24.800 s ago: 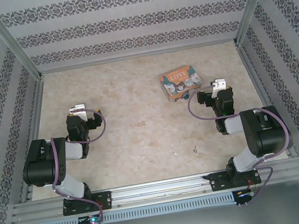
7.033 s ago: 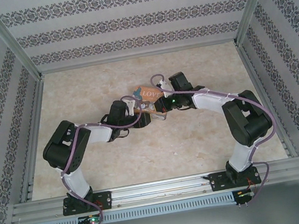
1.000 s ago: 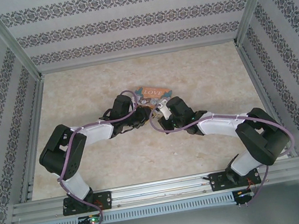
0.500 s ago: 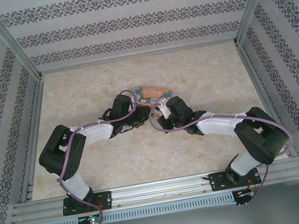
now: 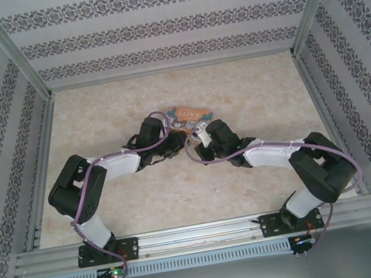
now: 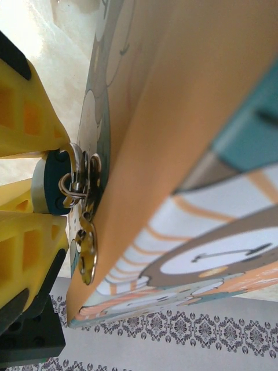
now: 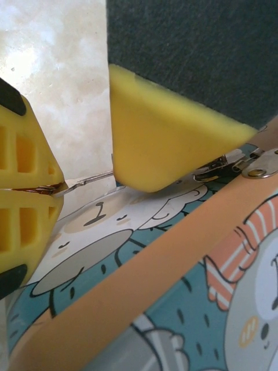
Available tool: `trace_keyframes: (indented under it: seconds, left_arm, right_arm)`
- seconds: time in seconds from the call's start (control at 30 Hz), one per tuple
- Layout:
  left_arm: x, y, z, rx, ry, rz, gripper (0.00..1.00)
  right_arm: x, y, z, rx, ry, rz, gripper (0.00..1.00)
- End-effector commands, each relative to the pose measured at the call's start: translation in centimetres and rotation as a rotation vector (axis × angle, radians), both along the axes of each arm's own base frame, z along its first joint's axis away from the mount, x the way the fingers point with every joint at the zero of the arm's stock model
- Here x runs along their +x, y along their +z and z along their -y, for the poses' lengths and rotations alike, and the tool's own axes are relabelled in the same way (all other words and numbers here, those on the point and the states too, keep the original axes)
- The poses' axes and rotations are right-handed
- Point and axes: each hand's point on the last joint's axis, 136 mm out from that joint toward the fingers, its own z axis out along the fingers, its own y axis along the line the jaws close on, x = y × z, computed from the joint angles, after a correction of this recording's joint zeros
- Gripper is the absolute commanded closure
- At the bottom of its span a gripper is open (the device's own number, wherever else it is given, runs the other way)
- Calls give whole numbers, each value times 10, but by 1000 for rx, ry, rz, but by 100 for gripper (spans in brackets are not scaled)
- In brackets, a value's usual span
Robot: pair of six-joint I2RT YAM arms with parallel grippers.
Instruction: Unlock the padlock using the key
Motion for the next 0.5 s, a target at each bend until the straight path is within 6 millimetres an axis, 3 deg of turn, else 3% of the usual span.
trace_keyframes:
  seconds: [0.0, 0.47]
  left_arm:
    - [-5, 25, 14, -53, -61, 43, 78]
    - [-5, 25, 14, -51, -61, 40, 78]
  right_arm:
    - [21, 45, -24, 146, 33, 116, 100]
    - [31, 58, -33, 201, 93, 144, 100]
